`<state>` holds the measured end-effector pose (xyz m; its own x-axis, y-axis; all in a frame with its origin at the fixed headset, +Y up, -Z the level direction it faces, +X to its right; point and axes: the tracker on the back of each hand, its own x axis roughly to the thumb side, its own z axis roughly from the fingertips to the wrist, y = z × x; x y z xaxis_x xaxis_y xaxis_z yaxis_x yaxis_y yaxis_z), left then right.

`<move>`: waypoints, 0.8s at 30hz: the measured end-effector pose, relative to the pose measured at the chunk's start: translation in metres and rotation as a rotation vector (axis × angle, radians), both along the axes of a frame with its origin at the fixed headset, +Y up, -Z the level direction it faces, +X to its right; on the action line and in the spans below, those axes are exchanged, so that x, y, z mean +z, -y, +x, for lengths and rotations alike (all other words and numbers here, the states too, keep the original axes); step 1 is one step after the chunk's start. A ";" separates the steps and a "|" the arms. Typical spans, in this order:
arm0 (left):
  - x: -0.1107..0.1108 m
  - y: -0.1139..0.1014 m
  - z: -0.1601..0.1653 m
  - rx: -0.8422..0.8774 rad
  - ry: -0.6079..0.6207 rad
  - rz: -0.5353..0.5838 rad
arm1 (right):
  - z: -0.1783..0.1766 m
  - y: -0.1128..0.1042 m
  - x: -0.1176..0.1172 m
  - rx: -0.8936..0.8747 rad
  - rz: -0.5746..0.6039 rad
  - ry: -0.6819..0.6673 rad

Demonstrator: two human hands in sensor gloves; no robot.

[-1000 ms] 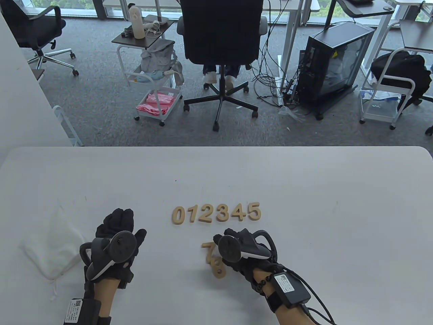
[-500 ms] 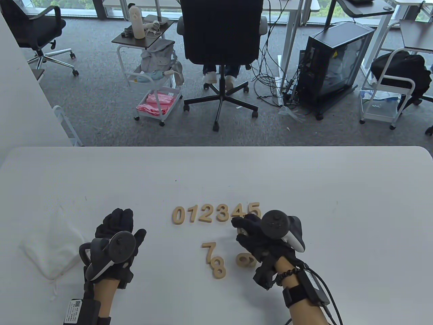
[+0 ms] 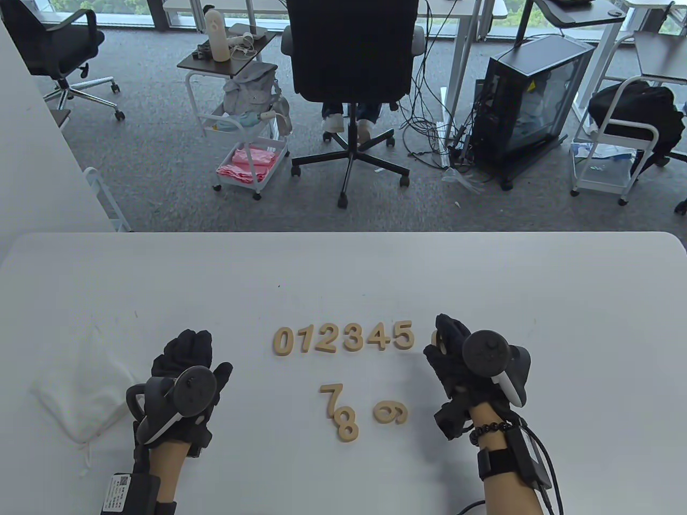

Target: Empty bag and arrange number blocks in order

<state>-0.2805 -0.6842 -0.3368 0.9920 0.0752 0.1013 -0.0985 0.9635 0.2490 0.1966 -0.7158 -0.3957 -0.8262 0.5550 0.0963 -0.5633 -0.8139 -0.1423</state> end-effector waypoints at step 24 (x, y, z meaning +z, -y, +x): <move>0.000 -0.001 0.001 -0.004 -0.002 0.005 | -0.040 0.037 -0.079 0.455 -0.123 0.081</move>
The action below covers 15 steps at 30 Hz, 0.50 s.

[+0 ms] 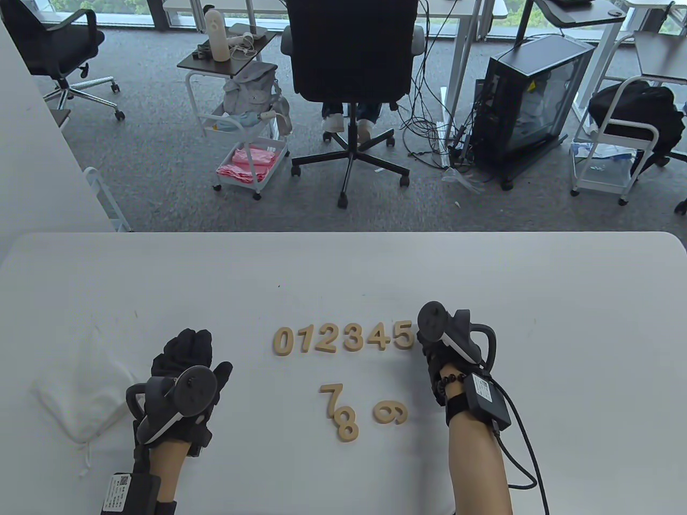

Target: Empty bag and arrange number blocks in order

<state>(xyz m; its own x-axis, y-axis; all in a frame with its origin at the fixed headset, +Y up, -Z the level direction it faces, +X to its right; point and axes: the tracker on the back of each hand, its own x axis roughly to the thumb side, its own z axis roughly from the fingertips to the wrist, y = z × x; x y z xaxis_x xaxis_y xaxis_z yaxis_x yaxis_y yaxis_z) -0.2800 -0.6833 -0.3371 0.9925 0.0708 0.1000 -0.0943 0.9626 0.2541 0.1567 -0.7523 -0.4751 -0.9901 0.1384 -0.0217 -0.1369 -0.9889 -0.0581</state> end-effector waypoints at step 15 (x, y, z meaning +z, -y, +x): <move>0.000 0.000 0.000 0.004 0.001 0.001 | -0.007 0.010 -0.005 0.023 -0.106 -0.020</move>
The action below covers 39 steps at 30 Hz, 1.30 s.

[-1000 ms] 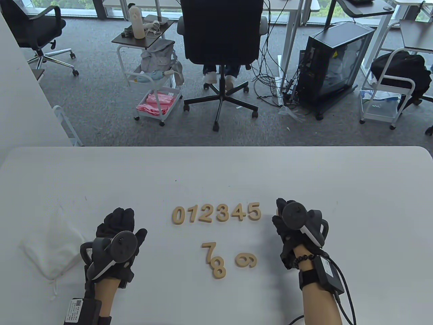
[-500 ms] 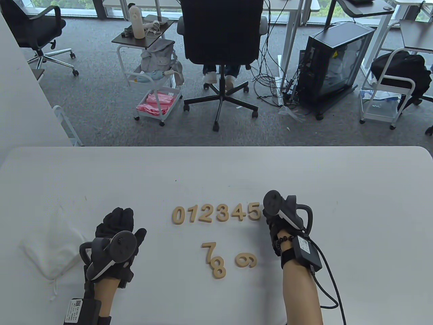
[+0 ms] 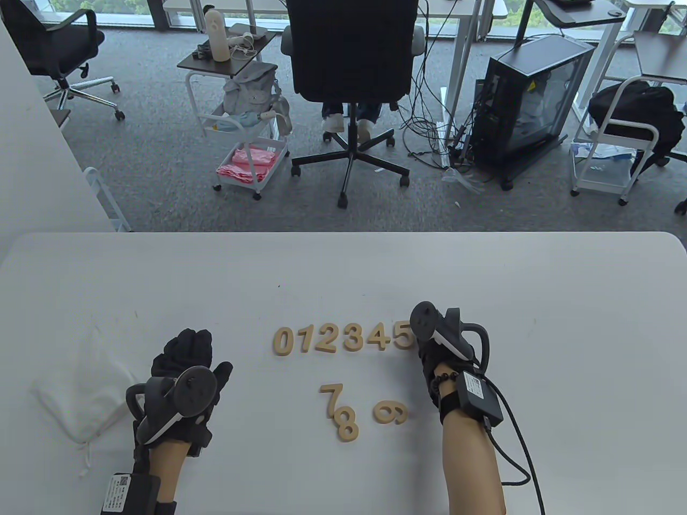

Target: Empty bag and arrange number blocks in order

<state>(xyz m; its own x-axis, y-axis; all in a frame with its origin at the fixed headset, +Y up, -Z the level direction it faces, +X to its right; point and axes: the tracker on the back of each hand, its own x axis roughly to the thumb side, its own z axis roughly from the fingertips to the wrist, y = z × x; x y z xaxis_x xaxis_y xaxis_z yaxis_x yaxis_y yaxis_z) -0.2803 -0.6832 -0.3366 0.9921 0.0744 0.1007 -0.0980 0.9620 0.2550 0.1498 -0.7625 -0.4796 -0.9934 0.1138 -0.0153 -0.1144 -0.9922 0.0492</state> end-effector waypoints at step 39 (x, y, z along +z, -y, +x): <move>0.001 -0.001 -0.001 0.013 0.006 0.006 | -0.040 -0.069 0.049 -0.059 0.133 -0.141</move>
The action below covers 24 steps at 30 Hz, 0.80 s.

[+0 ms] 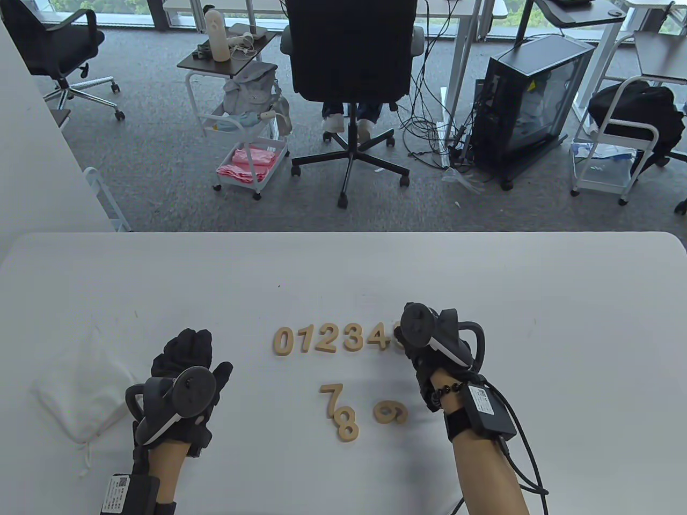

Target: Empty bag and arrange number blocks in order

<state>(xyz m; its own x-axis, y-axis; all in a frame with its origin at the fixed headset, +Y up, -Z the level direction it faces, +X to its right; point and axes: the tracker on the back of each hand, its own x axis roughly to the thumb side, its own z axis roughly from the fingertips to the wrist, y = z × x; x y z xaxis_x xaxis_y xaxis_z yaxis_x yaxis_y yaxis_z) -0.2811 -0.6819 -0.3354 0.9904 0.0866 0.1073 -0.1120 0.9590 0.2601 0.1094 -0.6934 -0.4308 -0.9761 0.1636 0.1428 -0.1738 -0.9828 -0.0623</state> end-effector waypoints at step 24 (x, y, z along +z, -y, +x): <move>0.002 0.000 0.000 0.016 0.013 0.012 | -0.154 0.059 0.054 0.304 -0.340 -0.379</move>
